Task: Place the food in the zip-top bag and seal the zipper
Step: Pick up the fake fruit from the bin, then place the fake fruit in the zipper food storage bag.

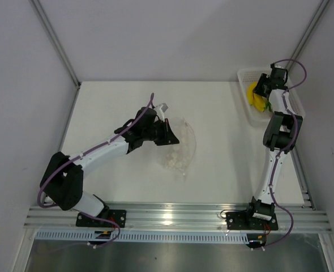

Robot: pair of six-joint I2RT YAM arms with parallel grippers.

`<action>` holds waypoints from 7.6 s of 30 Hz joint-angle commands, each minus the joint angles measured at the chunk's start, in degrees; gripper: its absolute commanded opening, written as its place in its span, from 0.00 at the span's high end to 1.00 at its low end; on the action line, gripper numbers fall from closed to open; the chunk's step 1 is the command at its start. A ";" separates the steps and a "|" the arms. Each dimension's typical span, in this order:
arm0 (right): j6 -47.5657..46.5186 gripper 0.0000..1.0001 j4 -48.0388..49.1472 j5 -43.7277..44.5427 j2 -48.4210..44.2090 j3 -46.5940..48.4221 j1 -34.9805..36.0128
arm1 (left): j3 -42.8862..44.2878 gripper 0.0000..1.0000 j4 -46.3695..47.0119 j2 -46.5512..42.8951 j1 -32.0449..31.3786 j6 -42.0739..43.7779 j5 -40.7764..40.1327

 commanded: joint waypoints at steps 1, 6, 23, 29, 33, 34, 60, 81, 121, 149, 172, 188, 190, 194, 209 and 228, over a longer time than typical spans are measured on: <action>3.95 1.00 -0.22 -0.34 -6.08 4.65 -0.58 | 1.20 0.99 1.26 0.57 0.02 -1.54 2.09; 5.63 1.00 0.05 1.42 -11.17 5.09 -0.76 | 2.25 1.00 0.03 0.74 0.02 -1.80 2.80; 13.28 1.00 -16.99 -10.67 -46.23 -13.67 5.73 | 12.34 1.00 -12.62 3.29 0.02 6.27 4.99; 15.12 1.00 -18.32 -22.54 -69.23 -33.56 11.96 | 15.96 0.99 -19.12 3.91 -0.07 9.88 3.50; 17.23 1.00 -21.92 -31.06 -77.35 -42.60 16.19 | 17.01 0.99 -20.62 4.17 -0.07 11.20 2.62; 19.24 1.00 -21.93 -33.36 -78.67 -44.20 17.07 | 17.28 0.99 -21.23 4.09 0.02 12.16 2.54; 18.29 1.00 -19.47 -52.80 -82.38 -61.62 44.41 | 2.43 0.99 -12.80 -10.86 -0.60 16.57 6.75; 8.36 1.00 -35.89 -25.06 -72.19 -56.26 48.28 | 2.34 0.99 -16.49 -13.06 -4.55 10.69 5.26; 15.74 0.51 -3.22 3.71 -77.63 -80.85 65.69 | 5.07 1.00 -17.37 0.92 -11.76 3.82 9.30; 17.76 0.19 -24.40 1.25 -76.84 -75.75 64.72 | 2.25 1.00 -14.47 4.08 -11.76 5.23 10.09; 24.79 0.35 -10.59 4.85 -77.01 -88.86 70.87 | 1.02 0.99 -14.38 6.19 -10.18 7.25 11.24; 23.13 1.00 -4.53 4.33 -88.88 -93.26 72.10 | -0.74 1.00 -13.33 5.14 -9.91 6.72 13.34; 22.25 1.00 -3.82 4.06 -89.15 -92.21 72.10 | -0.65 0.99 -13.68 4.44 -9.91 6.64 13.69; 20.84 1.00 -3.65 5.46 -87.48 -89.13 72.10 | -0.21 0.99 -12.98 2.42 -10.26 4.80 15.80; 27.61 0.52 -1.09 13.64 -84.49 -84.65 72.45 | -3.99 0.99 2.31 -5.67 -12.11 -14.72 22.14; 25.86 0.31 -27.99 27.61 -92.06 -55.83 67.21 | 1.89 0.99 4.26 -9.01 -7.63 -20.00 20.12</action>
